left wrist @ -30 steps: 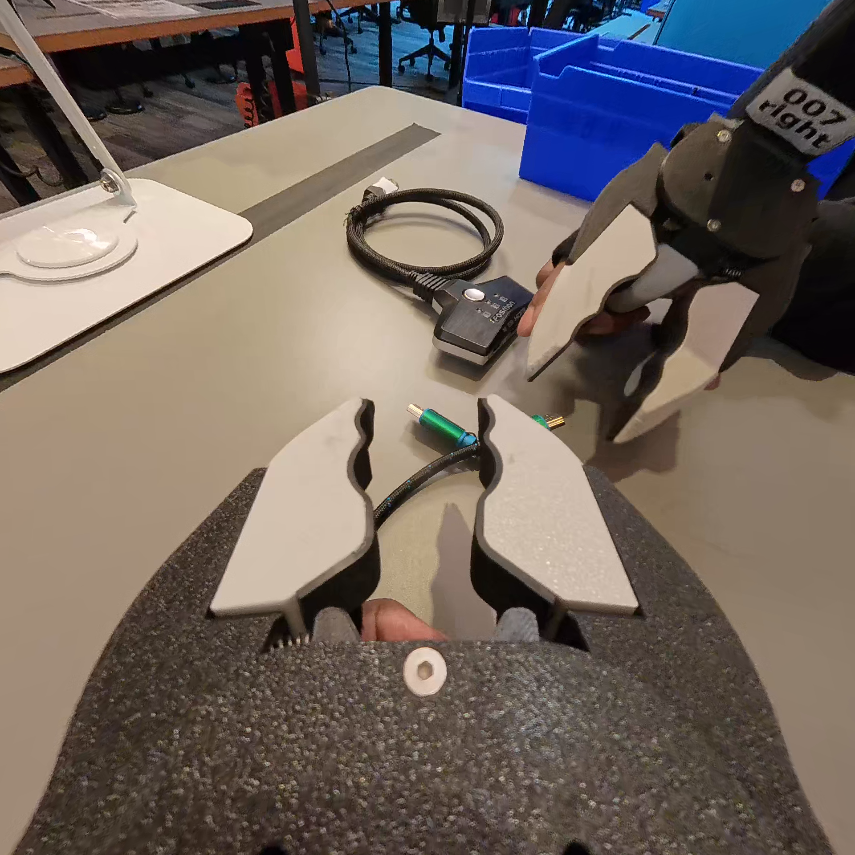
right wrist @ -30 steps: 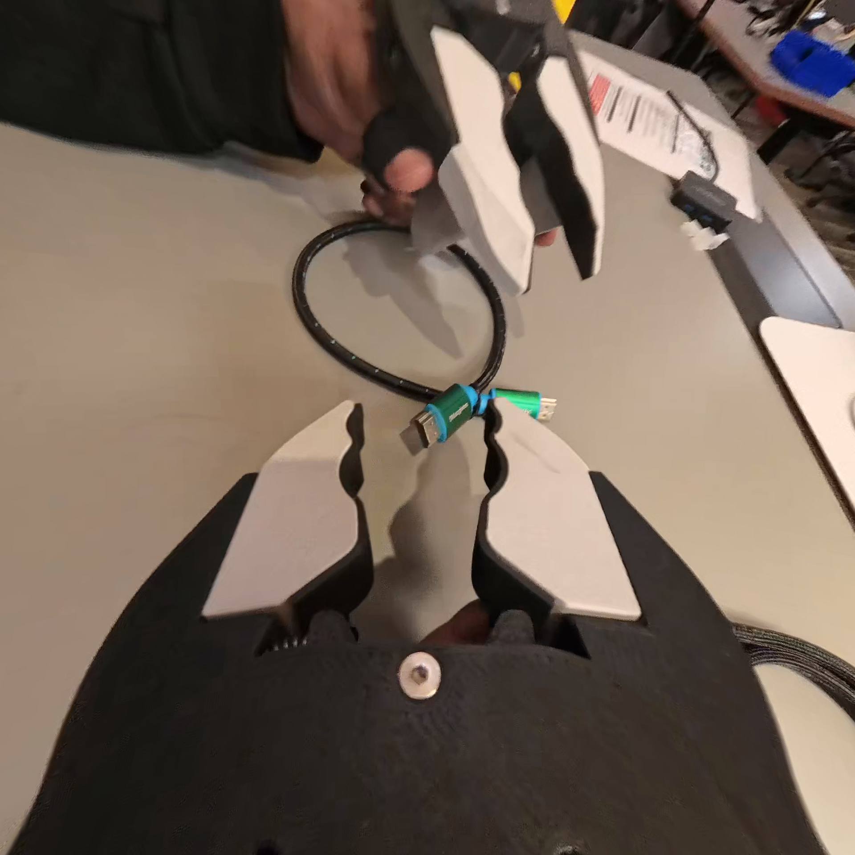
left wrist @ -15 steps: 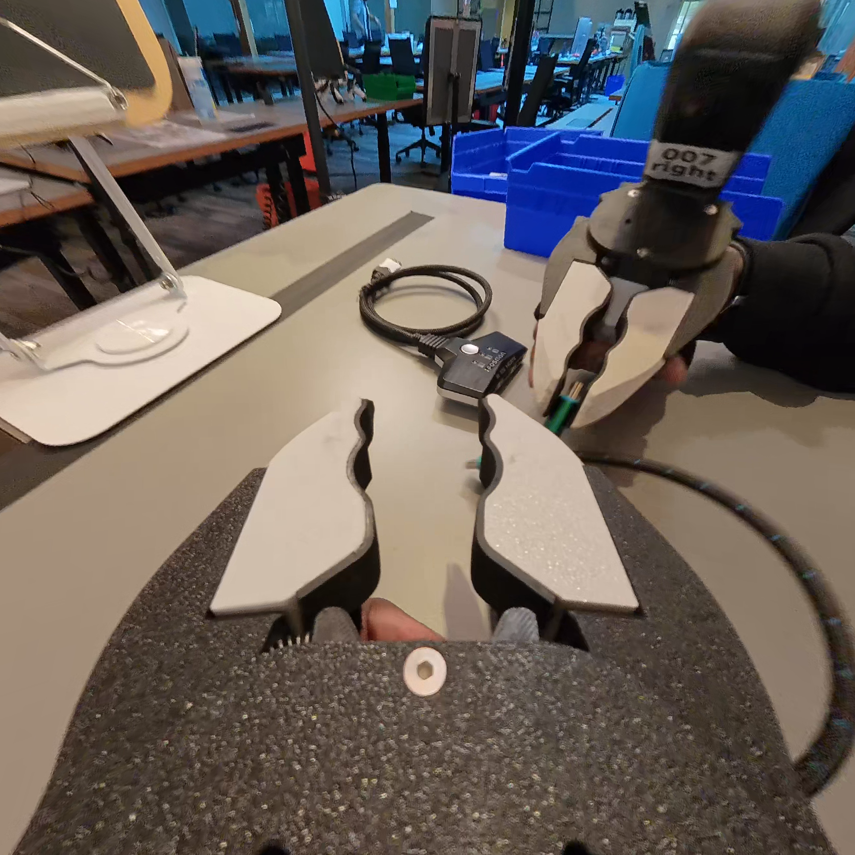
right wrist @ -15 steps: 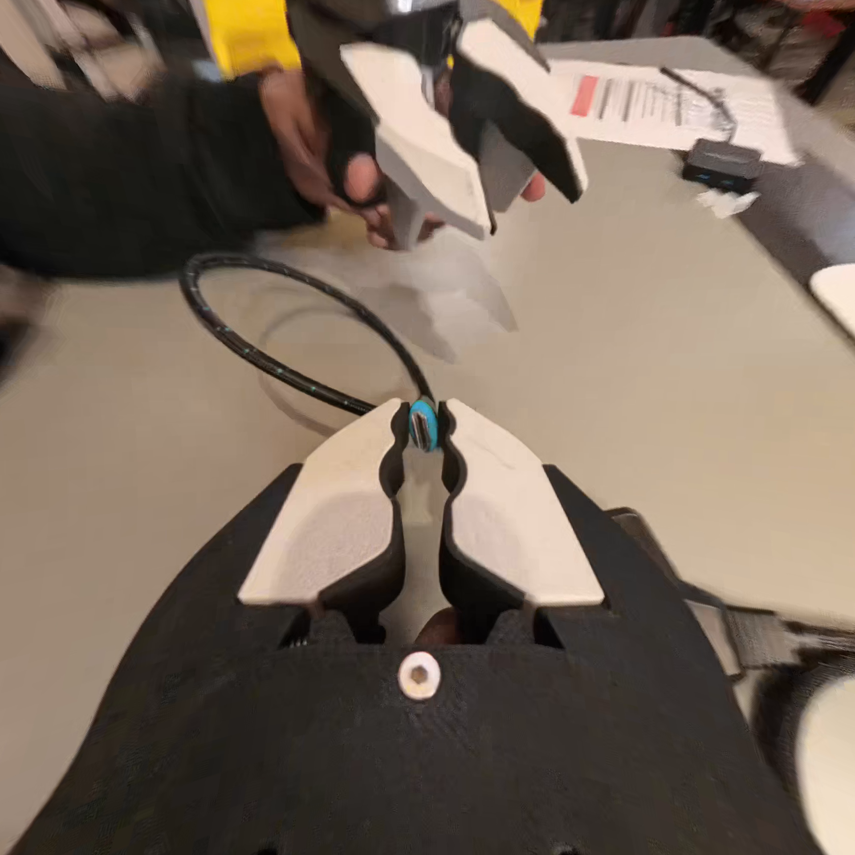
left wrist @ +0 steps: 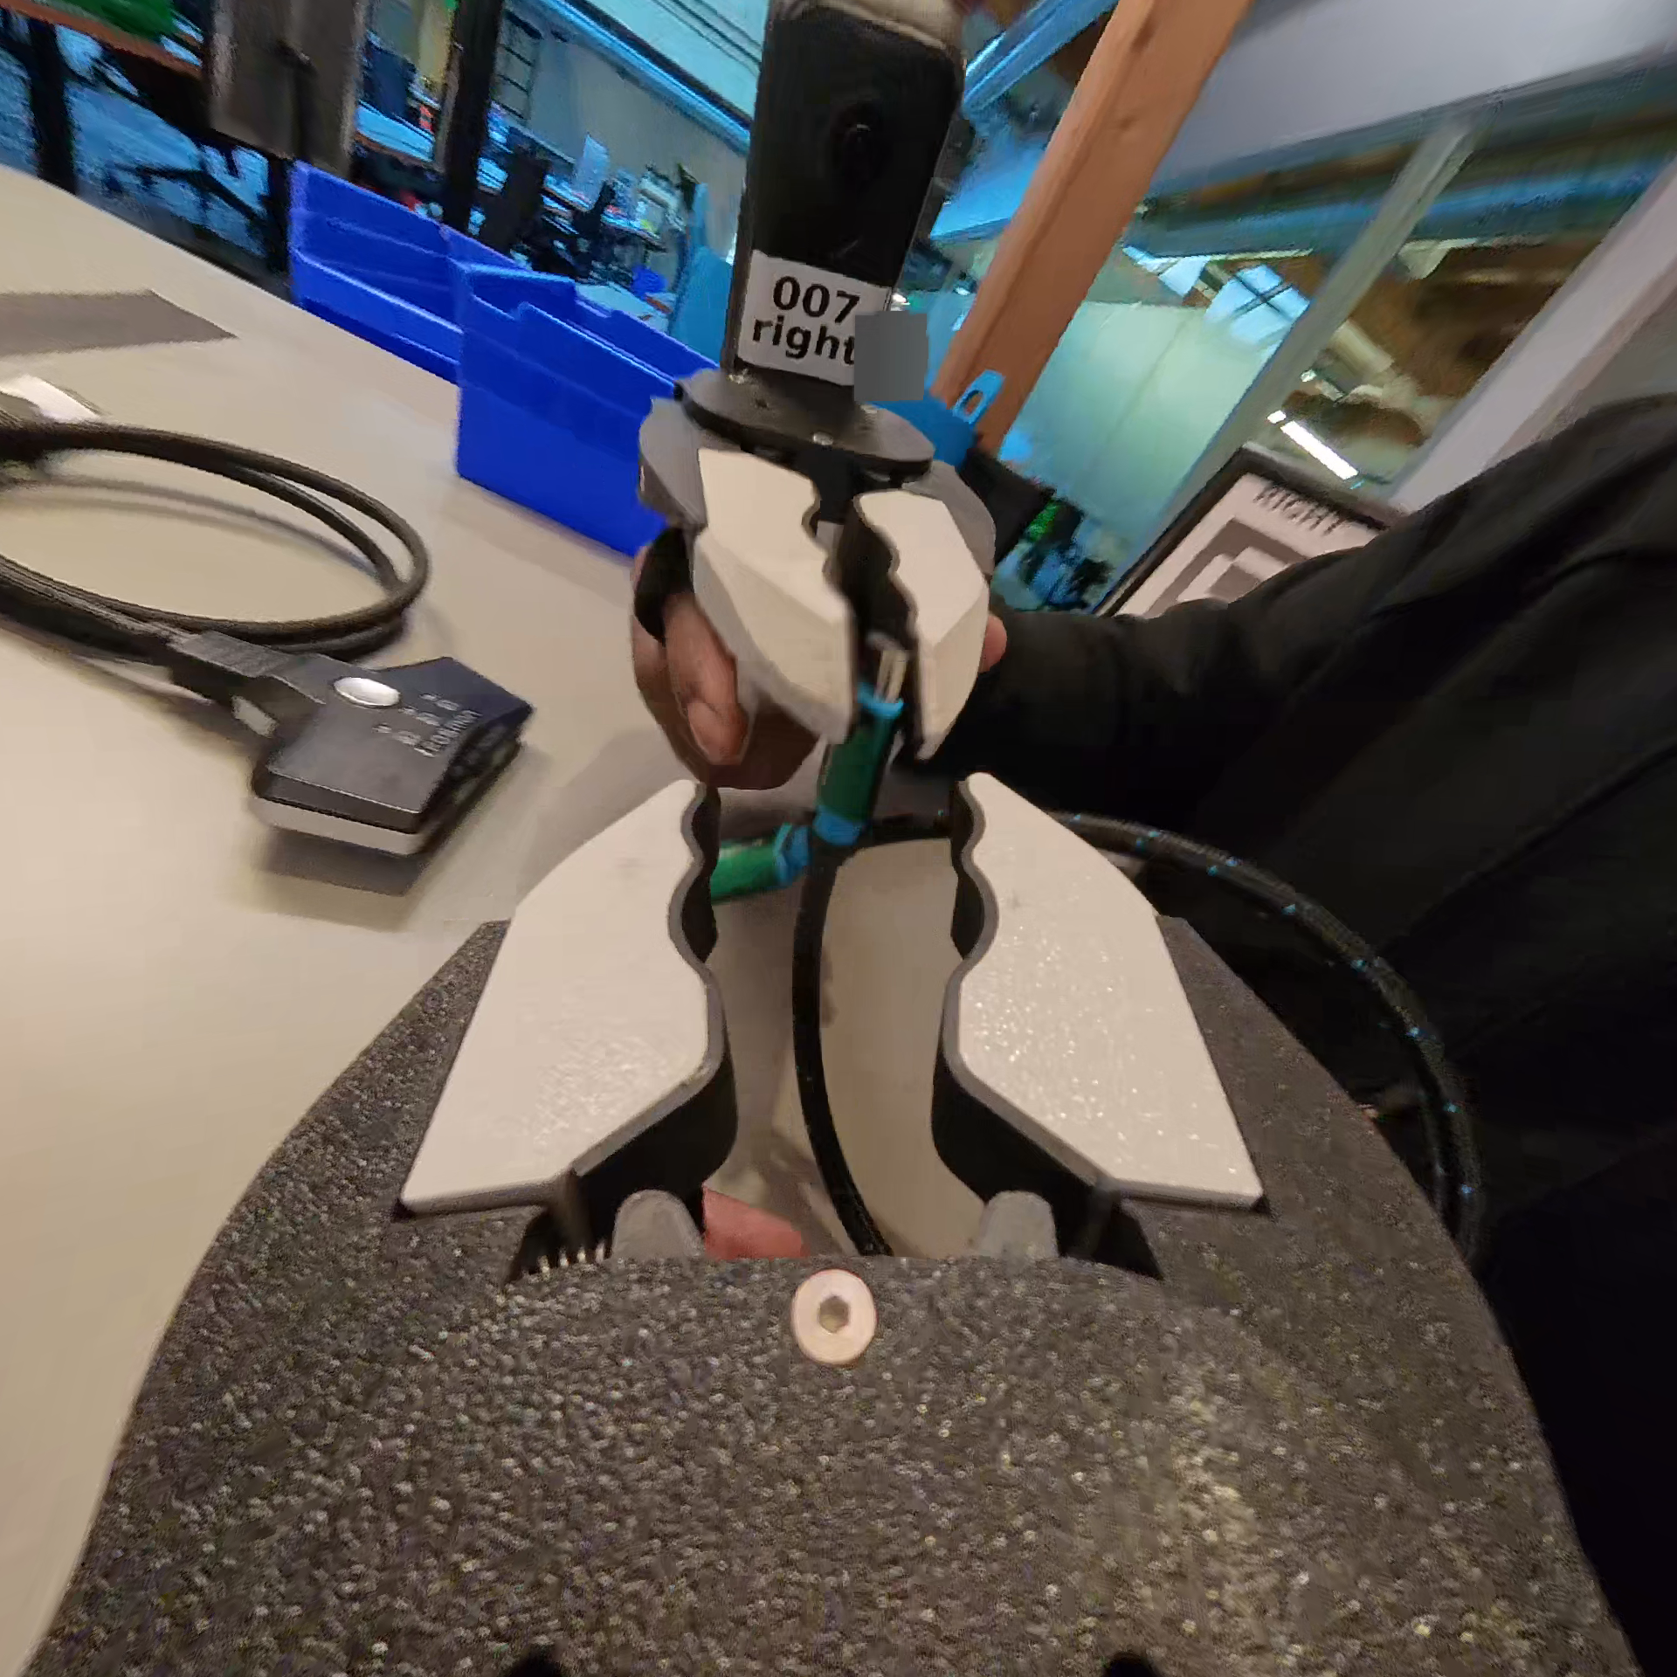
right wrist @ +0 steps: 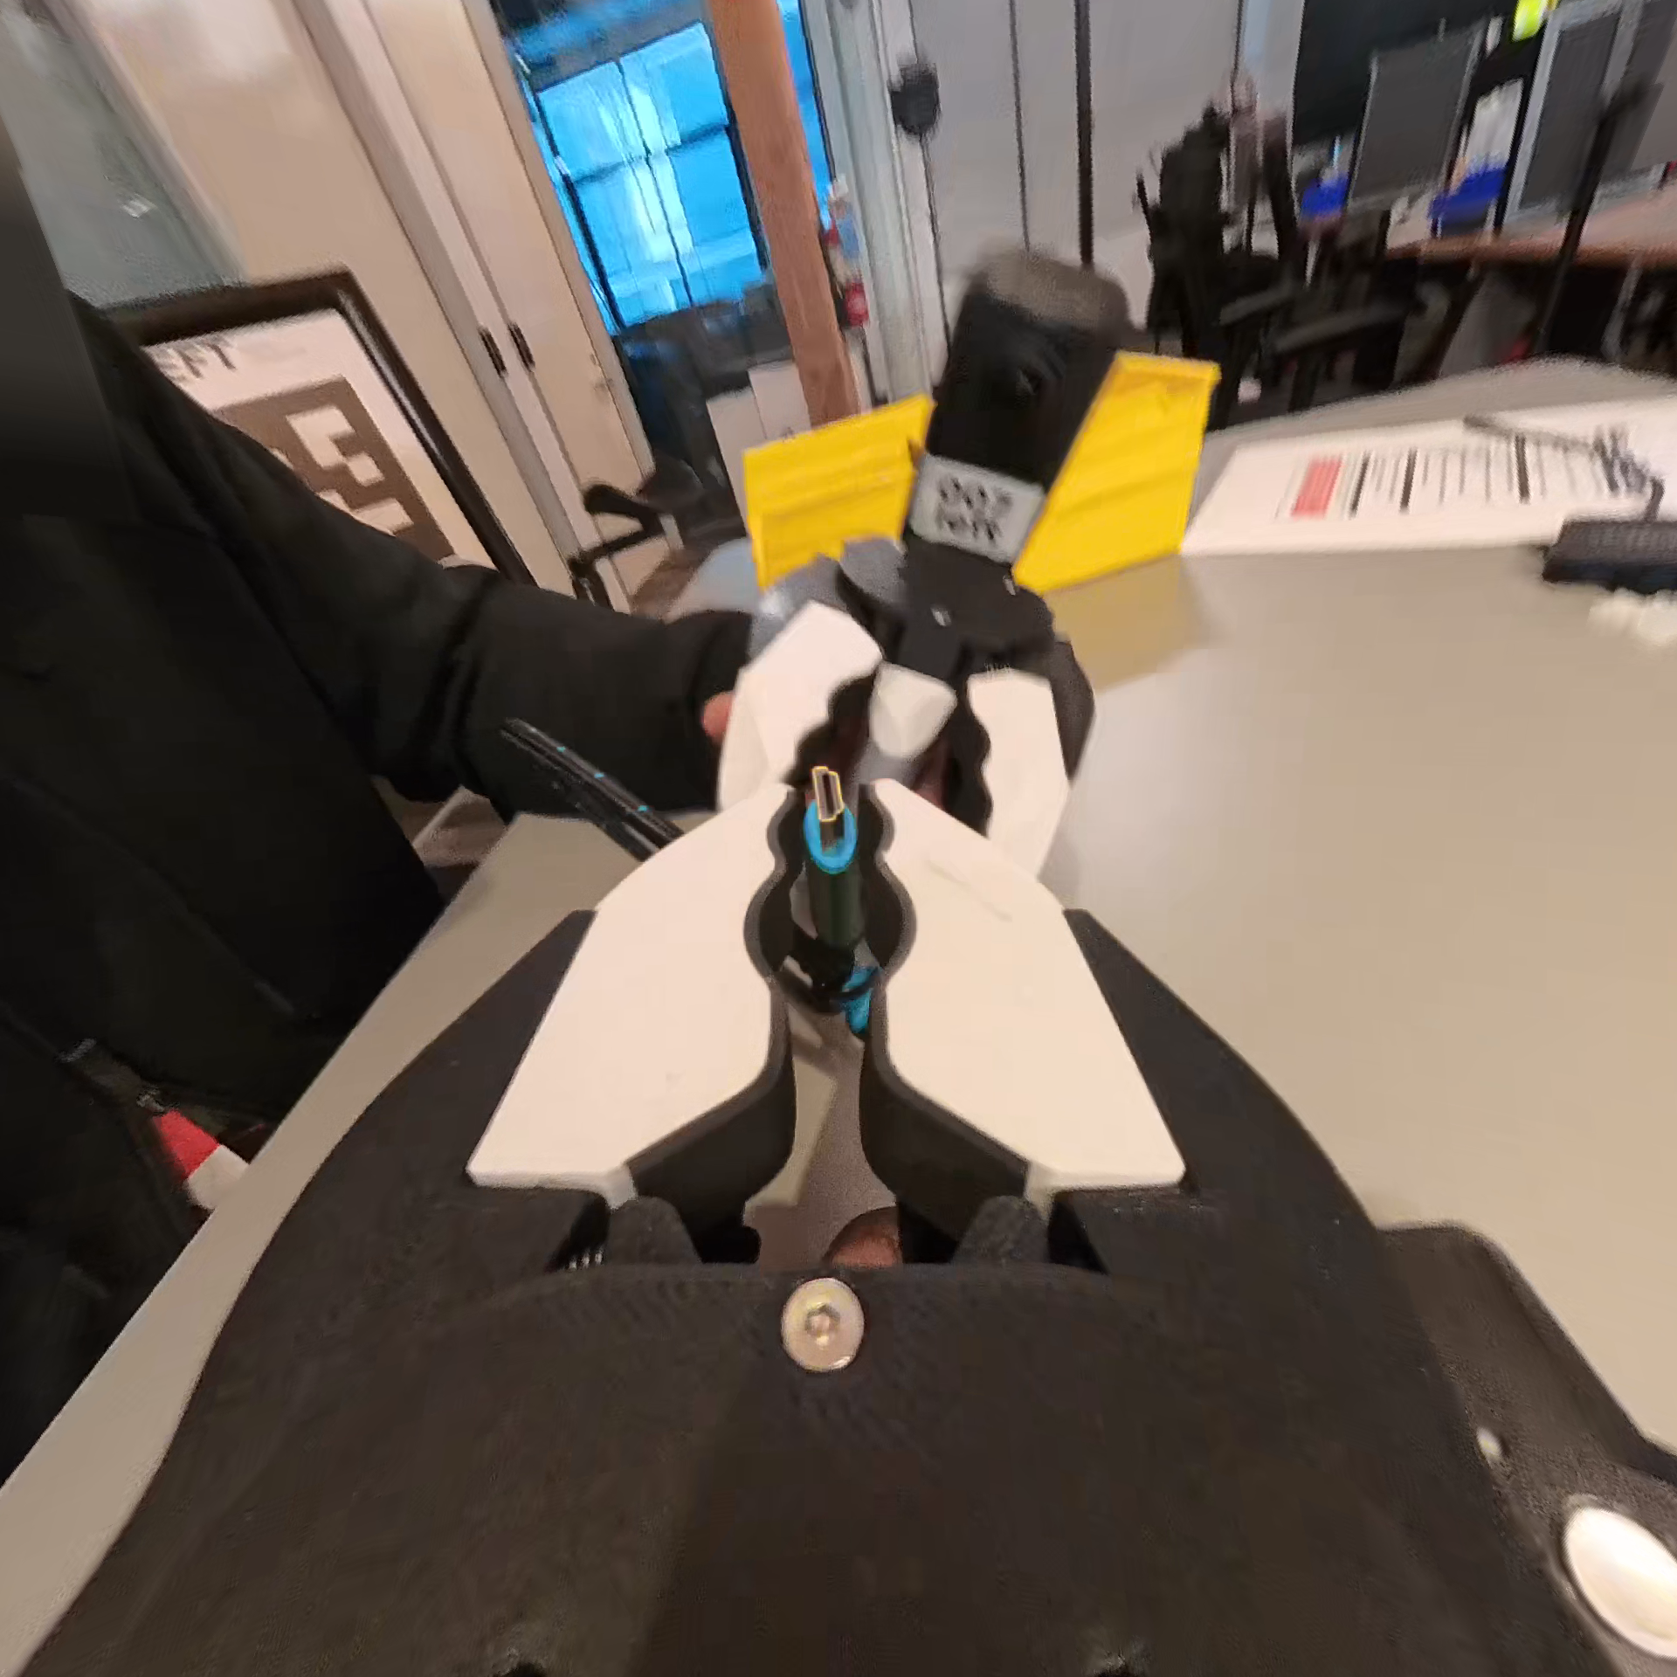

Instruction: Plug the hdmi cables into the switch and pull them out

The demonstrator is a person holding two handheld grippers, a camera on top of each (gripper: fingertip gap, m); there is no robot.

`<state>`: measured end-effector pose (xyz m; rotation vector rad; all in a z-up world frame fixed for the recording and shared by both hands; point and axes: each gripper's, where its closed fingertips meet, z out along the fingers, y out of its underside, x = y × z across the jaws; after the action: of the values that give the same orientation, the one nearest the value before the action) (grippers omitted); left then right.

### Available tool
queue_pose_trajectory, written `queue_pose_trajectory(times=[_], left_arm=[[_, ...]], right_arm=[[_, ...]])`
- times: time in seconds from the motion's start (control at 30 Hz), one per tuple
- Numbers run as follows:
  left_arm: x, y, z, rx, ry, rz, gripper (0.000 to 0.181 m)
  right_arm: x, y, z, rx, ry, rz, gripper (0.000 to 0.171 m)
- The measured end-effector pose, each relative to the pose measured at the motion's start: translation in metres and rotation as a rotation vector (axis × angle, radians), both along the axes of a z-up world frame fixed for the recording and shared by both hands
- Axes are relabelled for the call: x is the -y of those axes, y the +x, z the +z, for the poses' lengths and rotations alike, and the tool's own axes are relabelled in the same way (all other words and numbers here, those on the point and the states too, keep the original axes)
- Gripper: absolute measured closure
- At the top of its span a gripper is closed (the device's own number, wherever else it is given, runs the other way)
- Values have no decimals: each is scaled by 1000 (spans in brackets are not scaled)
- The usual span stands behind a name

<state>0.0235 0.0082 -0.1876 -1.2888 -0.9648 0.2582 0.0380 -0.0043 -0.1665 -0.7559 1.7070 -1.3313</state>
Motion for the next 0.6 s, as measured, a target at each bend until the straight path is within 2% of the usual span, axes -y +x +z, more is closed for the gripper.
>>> queue_pose_trajectory(times=[0.1, 0.27, 0.6], left_arm=[[-7, -1, 1, 12, 46, -37, 136], [-13, 2, 18, -91, 142, -63, 163], [-16, 2, 26, -179, 123, -40, 166]], right_arm=[[-5, 2, 18, 69, -94, 11, 160], [-3, 2, 26, 106, -137, -17, 160], [-5, 7, 28, 129, -144, -6, 160]])
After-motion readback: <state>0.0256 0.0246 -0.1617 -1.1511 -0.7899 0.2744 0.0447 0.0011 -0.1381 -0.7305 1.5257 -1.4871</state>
